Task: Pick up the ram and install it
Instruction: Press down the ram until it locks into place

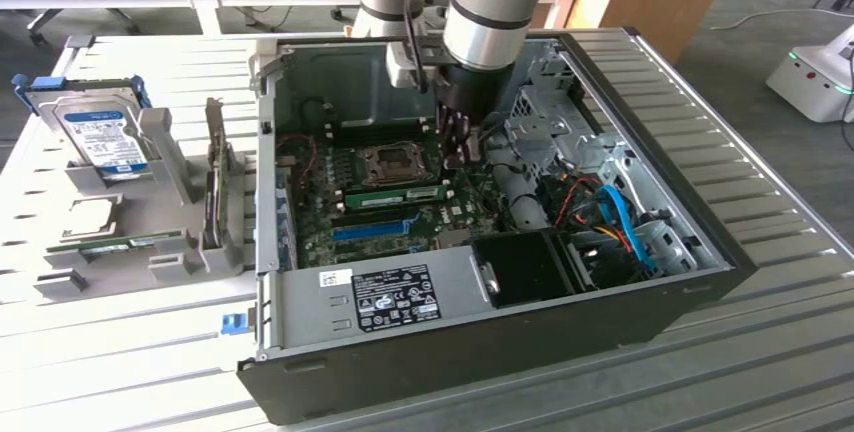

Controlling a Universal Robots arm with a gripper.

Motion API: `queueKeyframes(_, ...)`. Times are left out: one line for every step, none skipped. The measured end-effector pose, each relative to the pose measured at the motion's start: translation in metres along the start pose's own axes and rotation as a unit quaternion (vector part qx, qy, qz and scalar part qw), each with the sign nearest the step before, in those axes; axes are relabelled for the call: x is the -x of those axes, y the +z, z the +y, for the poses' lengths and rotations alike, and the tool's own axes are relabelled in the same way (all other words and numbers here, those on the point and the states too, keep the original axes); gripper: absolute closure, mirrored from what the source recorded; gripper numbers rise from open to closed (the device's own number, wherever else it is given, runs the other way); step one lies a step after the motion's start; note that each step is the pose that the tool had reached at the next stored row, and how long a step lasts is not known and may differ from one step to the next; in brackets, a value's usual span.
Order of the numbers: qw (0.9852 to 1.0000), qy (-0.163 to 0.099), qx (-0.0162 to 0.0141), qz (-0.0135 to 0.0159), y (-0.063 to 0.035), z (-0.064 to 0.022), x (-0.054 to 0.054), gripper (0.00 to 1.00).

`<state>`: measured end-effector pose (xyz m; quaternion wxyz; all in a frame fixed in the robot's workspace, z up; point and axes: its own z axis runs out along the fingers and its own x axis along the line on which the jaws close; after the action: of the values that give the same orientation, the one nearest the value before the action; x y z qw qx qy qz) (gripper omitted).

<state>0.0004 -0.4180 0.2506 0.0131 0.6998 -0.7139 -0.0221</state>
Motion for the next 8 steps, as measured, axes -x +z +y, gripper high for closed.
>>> queueKeyframes(1.0000, 0.000, 0.0000, 0.0000, 0.0013, -0.0001, 0.0000, 0.89)
queueKeyframes(1.0000, 0.000, 0.0000, -0.0001, 0.0024, -0.0001, -0.0001, 0.89)
queueKeyframes(1.0000, 0.000, 0.0000, -0.0003, 0.0035, -0.0001, -0.0001, 0.89)
queueKeyframes(1.0000, 0.000, 0.0000, -0.0004, 0.0046, -0.0002, -0.0002, 0.89)
queueKeyframes(1.0000, 0.000, 0.0000, -0.0005, 0.0055, -0.0002, -0.0002, 0.89)
queueKeyframes(1.0000, 0.000, 0.0000, -0.0005, 0.0064, -0.0003, -0.0002, 0.89)
queueKeyframes(1.0000, 0.000, 0.0000, -0.0006, 0.0073, -0.0003, -0.0002, 0.89)
queueKeyframes(1.0000, 0.000, 0.0000, -0.0006, 0.0083, -0.0004, -0.0002, 0.89)
